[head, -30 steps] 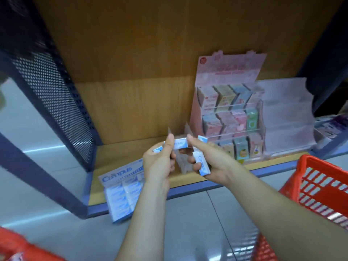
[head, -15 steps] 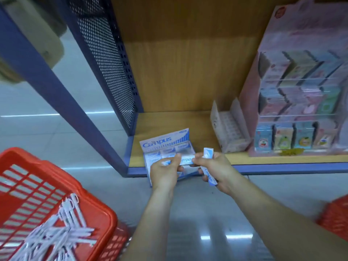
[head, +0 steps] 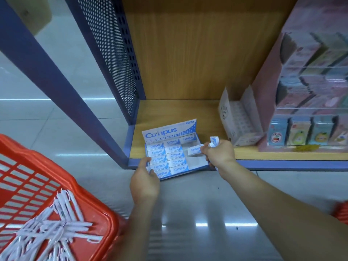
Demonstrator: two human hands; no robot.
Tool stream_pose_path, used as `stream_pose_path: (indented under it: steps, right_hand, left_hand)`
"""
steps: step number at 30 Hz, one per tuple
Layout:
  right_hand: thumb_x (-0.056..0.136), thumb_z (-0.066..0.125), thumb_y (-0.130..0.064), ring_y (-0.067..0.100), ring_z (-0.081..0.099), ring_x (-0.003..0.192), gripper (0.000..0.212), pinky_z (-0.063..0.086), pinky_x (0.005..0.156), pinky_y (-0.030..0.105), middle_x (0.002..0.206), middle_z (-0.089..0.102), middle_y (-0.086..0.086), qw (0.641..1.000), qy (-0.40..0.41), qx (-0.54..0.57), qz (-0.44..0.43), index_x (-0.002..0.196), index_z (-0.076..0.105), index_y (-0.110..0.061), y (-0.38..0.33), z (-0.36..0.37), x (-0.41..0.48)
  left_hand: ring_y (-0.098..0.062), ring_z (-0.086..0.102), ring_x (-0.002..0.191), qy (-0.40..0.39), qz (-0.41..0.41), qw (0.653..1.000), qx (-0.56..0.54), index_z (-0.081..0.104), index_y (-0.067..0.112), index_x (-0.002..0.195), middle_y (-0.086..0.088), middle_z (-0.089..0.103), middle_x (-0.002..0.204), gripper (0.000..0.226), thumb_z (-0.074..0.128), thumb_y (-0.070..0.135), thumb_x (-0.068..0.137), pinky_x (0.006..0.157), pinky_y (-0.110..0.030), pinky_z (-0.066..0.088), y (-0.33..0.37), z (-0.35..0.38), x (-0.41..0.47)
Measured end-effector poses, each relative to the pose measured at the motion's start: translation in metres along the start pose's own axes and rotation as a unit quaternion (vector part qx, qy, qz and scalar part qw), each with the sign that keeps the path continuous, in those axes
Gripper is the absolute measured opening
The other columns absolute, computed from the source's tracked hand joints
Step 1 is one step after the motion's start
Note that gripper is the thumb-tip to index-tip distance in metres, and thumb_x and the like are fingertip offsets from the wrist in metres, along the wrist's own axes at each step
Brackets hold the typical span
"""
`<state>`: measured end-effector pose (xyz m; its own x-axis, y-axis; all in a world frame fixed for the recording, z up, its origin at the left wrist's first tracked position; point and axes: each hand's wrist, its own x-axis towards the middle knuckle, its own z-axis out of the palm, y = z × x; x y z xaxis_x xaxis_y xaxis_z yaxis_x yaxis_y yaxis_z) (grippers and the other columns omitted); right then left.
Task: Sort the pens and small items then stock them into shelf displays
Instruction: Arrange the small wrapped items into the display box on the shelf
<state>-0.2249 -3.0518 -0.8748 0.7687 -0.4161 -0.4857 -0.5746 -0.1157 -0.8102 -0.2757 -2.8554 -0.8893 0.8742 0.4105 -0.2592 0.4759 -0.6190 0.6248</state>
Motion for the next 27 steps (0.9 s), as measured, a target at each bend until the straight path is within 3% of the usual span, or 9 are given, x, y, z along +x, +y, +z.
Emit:
stream_pose_path:
  steps: [5,9,14,18,22,27]
  right_hand:
    - [0.078,0.074,-0.021,0.033,0.065,0.075,0.014,0.052,0.066,0.040,0.078,0.066,0.009,0.992,0.013,-0.110,-0.060,0.077,0.062,-0.013,0.000,0.019,0.002]
    - [0.083,0.069,-0.027,0.031,0.063,0.085,0.018,0.044,0.065,0.029,0.088,0.067,0.008,0.974,0.012,-0.209,-0.087,0.092,0.067,-0.012,-0.002,0.024,-0.002]
    - [0.084,0.065,-0.027,0.032,0.060,0.079,0.012,0.042,0.063,0.030,0.080,0.066,0.008,0.959,0.015,-0.251,-0.129,0.081,0.067,-0.015,0.000,0.024,-0.002]
    - [0.083,0.068,-0.019,0.023,0.057,0.069,0.007,0.038,0.059,0.026,0.073,0.063,0.000,0.984,-0.012,-0.138,-0.112,0.089,0.070,-0.016,0.007,0.022,0.005]
    - [0.083,0.067,-0.008,0.014,0.040,0.048,0.011,0.032,0.044,0.022,0.059,0.054,-0.001,0.998,-0.050,0.039,-0.025,0.091,0.070,-0.015,0.012,0.014,0.004]
    - [0.085,0.061,-0.003,0.014,0.043,0.050,0.016,0.034,0.043,0.022,0.065,0.058,0.004,0.996,-0.081,0.032,-0.014,0.085,0.068,-0.018,0.009,0.008,0.001]
  left_hand:
    - [-0.032,0.059,0.101,-0.002,0.014,0.999,0.032,0.052,0.026,0.126,-0.011,0.061,0.113,0.038,0.051,0.011,0.091,0.078,-0.034,0.042,-0.009,-0.012,-0.004]
    - [-0.026,0.058,0.100,0.063,0.079,0.994,0.049,0.058,0.028,0.121,-0.002,0.050,0.120,0.036,0.060,0.017,0.086,0.079,-0.035,0.046,-0.001,-0.011,-0.006]
    - [-0.019,0.057,0.099,-0.016,0.141,0.988,0.068,0.066,0.028,0.106,0.005,0.054,0.113,0.022,0.063,0.029,0.085,0.078,-0.031,0.048,0.041,0.017,0.005]
    - [-0.022,0.056,0.099,-0.059,0.146,0.981,0.115,0.063,0.031,0.105,0.002,0.051,0.110,0.023,0.066,0.037,0.083,0.069,-0.031,0.047,0.055,0.041,0.015]
    - [-0.022,0.058,0.095,-0.038,0.144,0.981,0.121,0.061,0.031,0.105,0.002,0.052,0.114,0.022,0.064,0.038,0.084,0.066,-0.029,0.044,0.054,0.048,0.020]
    - [-0.025,0.059,0.090,-0.020,0.139,0.982,0.127,0.054,0.029,0.104,0.002,0.054,0.115,0.021,0.061,0.034,0.084,0.068,-0.032,0.047,0.059,0.050,0.023]
